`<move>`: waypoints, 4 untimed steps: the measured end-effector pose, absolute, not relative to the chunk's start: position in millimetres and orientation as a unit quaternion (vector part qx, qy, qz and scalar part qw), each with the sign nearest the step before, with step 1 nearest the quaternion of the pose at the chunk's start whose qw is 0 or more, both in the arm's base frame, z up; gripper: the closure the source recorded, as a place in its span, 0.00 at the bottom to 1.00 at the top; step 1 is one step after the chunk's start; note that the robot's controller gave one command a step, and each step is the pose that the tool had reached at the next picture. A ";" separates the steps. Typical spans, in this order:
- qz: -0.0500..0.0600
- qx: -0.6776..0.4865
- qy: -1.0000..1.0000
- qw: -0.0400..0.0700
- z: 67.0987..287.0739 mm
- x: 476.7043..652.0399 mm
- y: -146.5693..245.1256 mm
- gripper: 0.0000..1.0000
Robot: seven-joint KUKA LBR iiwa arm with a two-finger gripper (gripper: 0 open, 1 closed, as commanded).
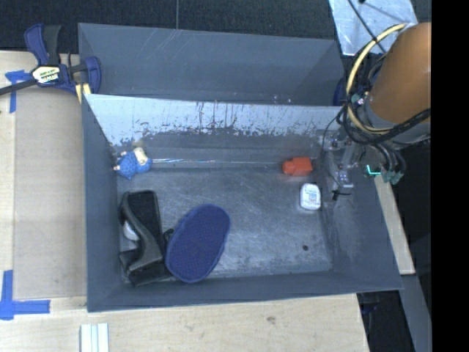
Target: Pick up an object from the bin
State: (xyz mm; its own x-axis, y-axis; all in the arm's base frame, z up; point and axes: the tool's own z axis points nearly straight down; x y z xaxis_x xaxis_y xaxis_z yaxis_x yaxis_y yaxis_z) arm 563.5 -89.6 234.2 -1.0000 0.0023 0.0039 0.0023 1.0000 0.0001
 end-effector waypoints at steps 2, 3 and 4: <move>0.001 0.118 -0.993 -0.001 68.3 591.2 -153.6 0.00; 0.000 0.120 -0.993 -0.003 70.9 592.3 -151.8 1.00; 0.002 0.115 -0.993 -0.005 197.0 559.7 -151.7 1.00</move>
Offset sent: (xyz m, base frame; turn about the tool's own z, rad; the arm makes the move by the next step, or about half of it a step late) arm 0.0095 -0.0364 -0.1288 -0.2517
